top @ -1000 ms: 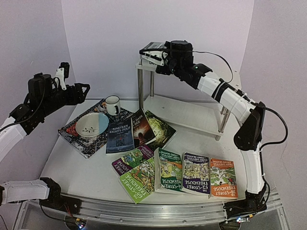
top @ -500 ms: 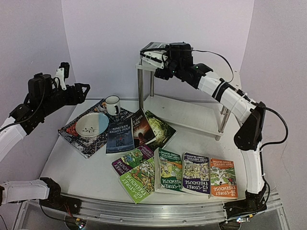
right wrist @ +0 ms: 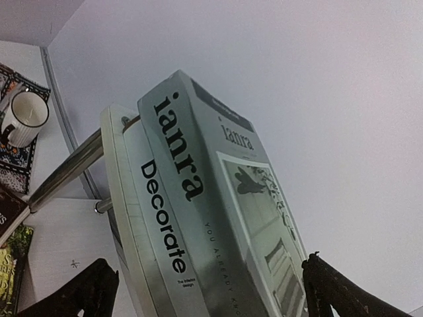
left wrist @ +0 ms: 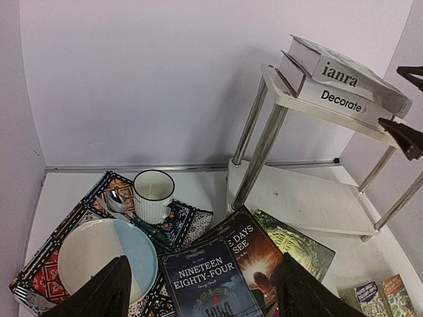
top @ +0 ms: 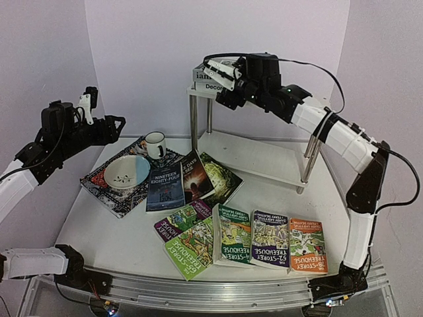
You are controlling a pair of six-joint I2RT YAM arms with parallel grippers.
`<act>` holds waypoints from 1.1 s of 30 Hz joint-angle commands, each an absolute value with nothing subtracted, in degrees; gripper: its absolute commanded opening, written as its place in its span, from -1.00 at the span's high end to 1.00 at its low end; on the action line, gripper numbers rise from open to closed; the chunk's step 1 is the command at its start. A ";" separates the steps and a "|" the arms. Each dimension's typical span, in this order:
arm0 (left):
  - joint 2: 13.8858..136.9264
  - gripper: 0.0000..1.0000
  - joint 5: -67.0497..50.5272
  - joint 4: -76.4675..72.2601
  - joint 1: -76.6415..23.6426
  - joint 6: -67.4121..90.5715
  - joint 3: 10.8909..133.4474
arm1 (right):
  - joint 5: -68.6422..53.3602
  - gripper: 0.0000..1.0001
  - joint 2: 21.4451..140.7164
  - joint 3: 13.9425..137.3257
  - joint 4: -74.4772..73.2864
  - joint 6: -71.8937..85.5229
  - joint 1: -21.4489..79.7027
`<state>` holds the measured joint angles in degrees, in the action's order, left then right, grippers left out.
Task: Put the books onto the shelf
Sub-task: Place the book on the book pile on the shelf.
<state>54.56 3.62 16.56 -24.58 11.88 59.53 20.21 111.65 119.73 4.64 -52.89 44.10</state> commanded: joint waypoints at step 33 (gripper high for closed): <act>54.27 -0.54 3.64 14.42 -24.52 10.90 58.16 | 15.39 1.00 117.45 122.22 17.75 -11.72 45.22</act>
